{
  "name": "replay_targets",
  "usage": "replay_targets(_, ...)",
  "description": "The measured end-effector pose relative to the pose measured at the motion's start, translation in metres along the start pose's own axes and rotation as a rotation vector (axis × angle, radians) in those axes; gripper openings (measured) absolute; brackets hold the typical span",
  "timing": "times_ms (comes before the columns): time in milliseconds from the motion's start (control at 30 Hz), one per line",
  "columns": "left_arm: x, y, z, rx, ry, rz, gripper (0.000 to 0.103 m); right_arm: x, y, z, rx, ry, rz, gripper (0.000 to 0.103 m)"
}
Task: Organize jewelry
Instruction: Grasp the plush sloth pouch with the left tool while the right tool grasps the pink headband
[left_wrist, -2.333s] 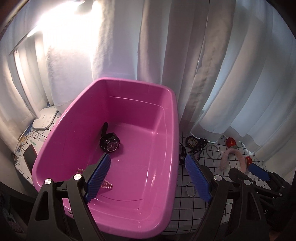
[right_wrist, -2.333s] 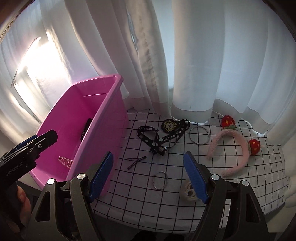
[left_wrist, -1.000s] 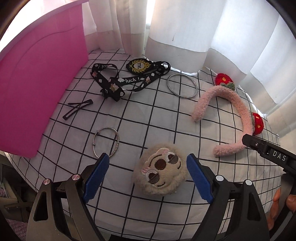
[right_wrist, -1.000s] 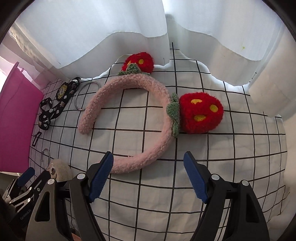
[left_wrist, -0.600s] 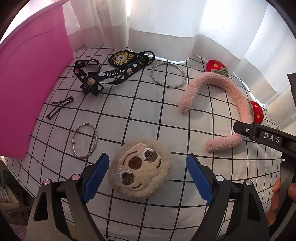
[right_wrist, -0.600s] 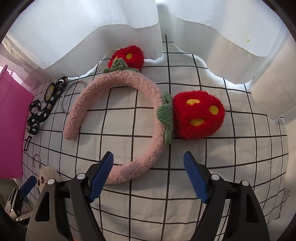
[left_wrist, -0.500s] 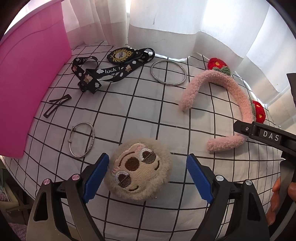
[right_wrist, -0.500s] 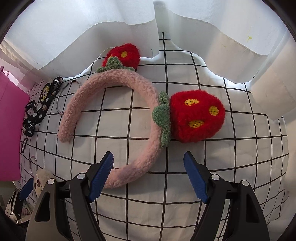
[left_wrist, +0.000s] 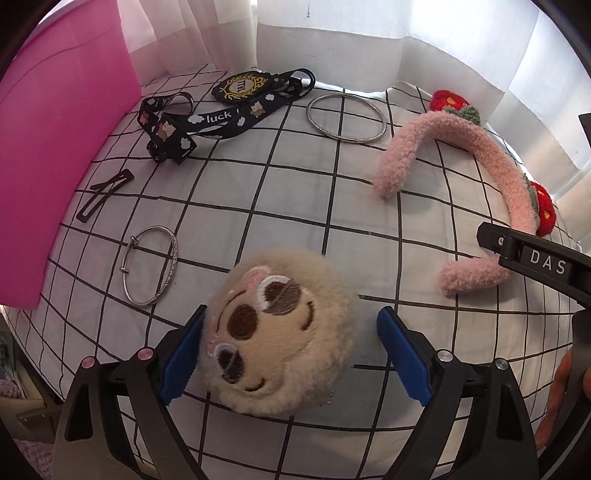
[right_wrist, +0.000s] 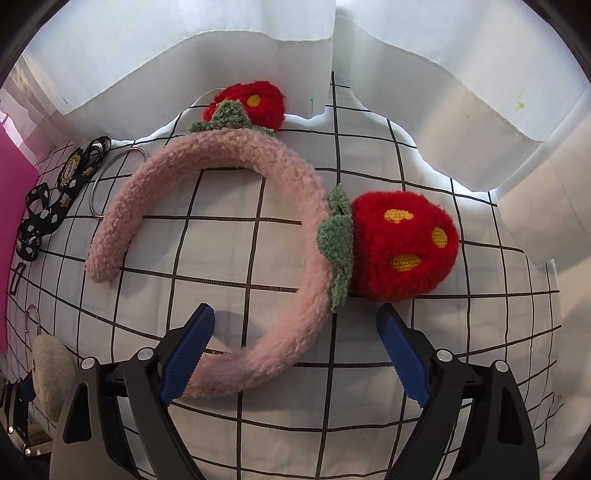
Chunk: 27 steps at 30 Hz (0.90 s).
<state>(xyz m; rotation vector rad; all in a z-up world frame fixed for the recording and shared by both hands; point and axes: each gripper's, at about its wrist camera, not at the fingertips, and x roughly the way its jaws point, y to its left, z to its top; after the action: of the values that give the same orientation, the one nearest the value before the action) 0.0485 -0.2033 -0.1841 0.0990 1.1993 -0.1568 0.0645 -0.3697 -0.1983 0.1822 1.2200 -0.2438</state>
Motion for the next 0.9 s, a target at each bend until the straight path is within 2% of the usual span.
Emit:
replay_targets(67,0.000,0.001,0.000,-0.005,0.002,-0.002,0.087,0.001,0.003,0.000,-0.003,-0.002,0.001,0.085)
replay_targets(133,-0.003,0.002,0.000,-0.010,0.001,0.000,0.080,0.000,0.002,0.000,0.005,0.000,0.012,0.084)
replay_targets(167,-0.005,0.002,0.000,-0.012,0.000,0.000,0.073,-0.001,0.001,-0.001,0.010,0.001,0.019,0.084)
replay_targets(267,-0.007,0.004,0.001,-0.014,0.003,0.000,0.065,-0.003,-0.013,-0.001,0.011,0.000,0.010,0.075)
replay_targets(333,-0.008,0.005,0.002,-0.016,0.006,0.000,0.063,-0.004,-0.013,0.002,0.010,-0.005,0.005,0.056)
replay_targets(367,-0.008,0.005,0.002,-0.017,0.008,0.000,0.061,-0.005,-0.013,0.004,0.006,-0.005,0.003,0.050)
replay_targets(433,-0.009,0.006,0.002,-0.021,0.008,0.001,0.059,-0.008,-0.015,0.006,-0.004,-0.003,0.002,0.024)
replay_targets(633,-0.017,0.011,-0.001,-0.031,-0.008,0.006,0.052,-0.010,-0.018,0.005,0.013,-0.012,0.009,0.011)
replay_targets(900,-0.049,0.015,0.000,-0.013,-0.095,0.003,0.051,-0.037,-0.026,-0.006,0.016,-0.086,0.028,0.008)
